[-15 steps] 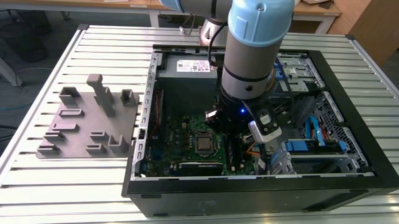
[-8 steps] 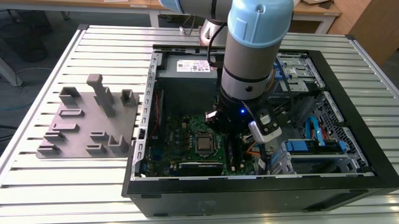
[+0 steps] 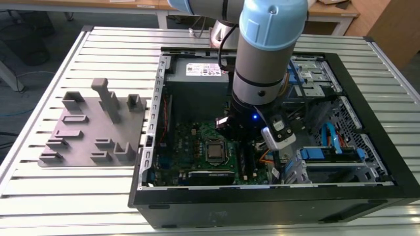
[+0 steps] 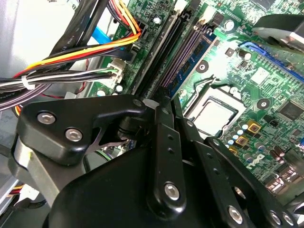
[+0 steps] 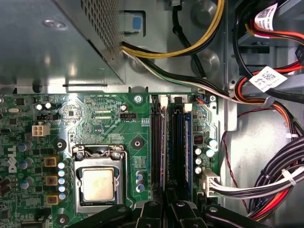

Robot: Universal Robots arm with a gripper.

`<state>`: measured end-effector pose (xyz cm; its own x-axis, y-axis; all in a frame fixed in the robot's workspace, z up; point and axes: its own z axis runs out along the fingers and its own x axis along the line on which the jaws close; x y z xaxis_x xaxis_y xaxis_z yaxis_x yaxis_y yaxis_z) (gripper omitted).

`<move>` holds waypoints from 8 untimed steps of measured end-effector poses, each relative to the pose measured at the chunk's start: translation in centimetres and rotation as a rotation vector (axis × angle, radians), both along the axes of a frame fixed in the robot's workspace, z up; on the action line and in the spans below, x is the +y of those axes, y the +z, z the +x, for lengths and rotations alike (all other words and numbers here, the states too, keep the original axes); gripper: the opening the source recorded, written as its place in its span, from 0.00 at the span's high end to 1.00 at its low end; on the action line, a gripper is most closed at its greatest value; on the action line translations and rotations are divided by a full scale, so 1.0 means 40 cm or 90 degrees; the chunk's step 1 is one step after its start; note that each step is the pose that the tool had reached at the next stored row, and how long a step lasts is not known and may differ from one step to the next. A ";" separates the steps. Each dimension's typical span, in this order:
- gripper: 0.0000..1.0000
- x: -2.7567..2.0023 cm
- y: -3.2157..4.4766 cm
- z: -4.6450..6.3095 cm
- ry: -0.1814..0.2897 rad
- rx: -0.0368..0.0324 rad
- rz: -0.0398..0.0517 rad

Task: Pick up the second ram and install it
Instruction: 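Insert the second ram into the second slot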

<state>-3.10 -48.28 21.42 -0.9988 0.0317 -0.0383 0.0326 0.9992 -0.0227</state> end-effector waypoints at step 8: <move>0.86 0.000 -0.001 0.000 0.000 -0.0001 0.0002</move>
